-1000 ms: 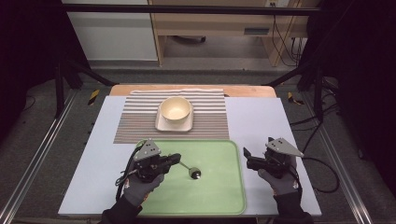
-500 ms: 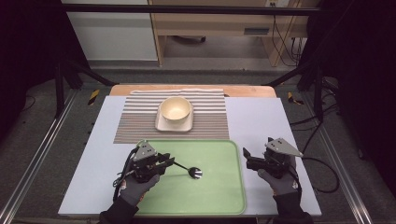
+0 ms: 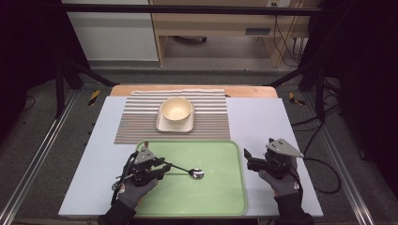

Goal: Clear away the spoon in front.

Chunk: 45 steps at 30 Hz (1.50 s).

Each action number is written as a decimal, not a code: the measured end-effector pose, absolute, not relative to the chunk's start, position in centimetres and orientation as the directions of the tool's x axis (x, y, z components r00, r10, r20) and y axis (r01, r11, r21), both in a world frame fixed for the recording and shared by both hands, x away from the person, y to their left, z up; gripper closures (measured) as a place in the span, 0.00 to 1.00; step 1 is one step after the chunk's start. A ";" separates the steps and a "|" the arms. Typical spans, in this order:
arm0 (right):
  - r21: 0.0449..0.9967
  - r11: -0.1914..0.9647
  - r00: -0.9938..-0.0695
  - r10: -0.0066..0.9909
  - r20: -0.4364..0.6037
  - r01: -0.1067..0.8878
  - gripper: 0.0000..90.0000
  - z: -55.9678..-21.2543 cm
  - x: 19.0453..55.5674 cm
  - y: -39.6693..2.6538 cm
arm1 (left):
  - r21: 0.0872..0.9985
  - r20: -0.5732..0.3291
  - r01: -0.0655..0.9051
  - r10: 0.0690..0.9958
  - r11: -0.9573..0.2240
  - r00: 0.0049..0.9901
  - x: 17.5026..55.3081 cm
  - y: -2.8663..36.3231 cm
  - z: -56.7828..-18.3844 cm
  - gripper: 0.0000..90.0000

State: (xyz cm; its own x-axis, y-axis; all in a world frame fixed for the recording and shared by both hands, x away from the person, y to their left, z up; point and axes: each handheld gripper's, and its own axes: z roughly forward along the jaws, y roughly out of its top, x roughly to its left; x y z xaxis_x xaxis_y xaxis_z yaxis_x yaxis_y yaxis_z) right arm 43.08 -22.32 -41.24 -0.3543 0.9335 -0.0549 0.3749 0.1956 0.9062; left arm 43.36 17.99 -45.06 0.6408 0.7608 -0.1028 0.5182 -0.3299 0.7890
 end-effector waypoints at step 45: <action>0.908 0.193 -0.353 0.934 -0.053 0.372 0.06 -41.1 43.1 -22.4 | 0.678 -0.030 0.506 0.667 -0.534 0.745 44.7 11.5 -46.9 0.99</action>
